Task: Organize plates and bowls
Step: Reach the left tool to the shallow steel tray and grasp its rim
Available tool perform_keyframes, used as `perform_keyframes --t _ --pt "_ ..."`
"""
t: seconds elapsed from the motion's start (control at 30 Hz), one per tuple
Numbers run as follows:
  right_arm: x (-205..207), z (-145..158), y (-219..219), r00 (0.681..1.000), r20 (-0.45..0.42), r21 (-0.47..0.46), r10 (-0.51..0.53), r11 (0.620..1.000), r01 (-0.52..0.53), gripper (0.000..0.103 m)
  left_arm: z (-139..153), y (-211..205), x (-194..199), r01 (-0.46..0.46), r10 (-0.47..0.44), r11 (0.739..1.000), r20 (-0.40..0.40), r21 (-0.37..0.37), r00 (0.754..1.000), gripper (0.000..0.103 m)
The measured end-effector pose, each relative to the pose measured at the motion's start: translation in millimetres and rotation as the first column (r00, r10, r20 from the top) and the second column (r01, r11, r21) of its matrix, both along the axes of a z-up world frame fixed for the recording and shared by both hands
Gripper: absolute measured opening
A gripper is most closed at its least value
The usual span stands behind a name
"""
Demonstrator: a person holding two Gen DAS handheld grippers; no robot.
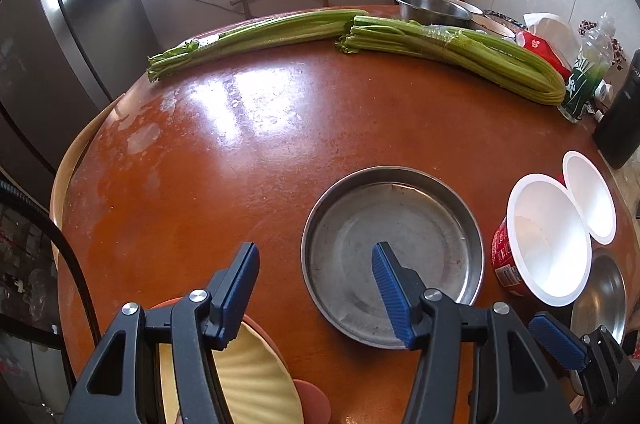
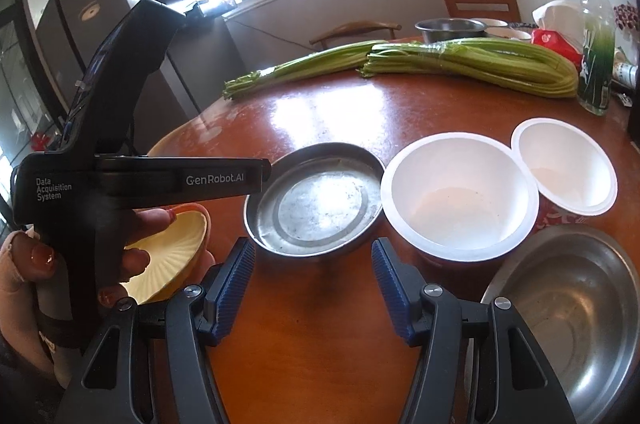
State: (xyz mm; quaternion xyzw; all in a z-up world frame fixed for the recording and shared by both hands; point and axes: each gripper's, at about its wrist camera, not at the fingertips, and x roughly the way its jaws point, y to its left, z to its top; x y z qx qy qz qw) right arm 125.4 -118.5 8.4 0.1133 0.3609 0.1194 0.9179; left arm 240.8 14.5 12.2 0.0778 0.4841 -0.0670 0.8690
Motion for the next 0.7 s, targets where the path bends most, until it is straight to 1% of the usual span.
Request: perform_keyframes --t 0.1,0.27,0.4,0.63,0.7 --pt "9 -8 1 1.0 -0.026 0.003 -0.007 1.0 0.007 0.063 -9 -3 7 0.01 -0.01 1.0 -0.021 0.005 1.0 0.058" --pt "22 -18 2 0.998 -0.063 0.013 -0.024 1.0 0.025 0.063 -16 -2 17 0.014 -0.015 1.0 -0.046 -0.011 0.999 0.058" --pt "31 -22 3 0.996 -0.073 0.019 -0.05 0.999 0.051 0.063 -22 -1 25 0.008 -0.01 1.0 -0.062 -0.021 0.998 0.058" --pt "44 -29 4 0.993 -0.106 0.009 -0.057 0.998 0.059 0.063 -30 1 32 0.009 -0.012 0.999 -0.083 -0.037 0.996 0.058" --pt "47 -30 5 0.992 -0.109 -0.007 -0.063 0.998 0.062 0.063 -33 1 34 0.008 -0.012 0.999 -0.096 -0.043 0.995 0.055"
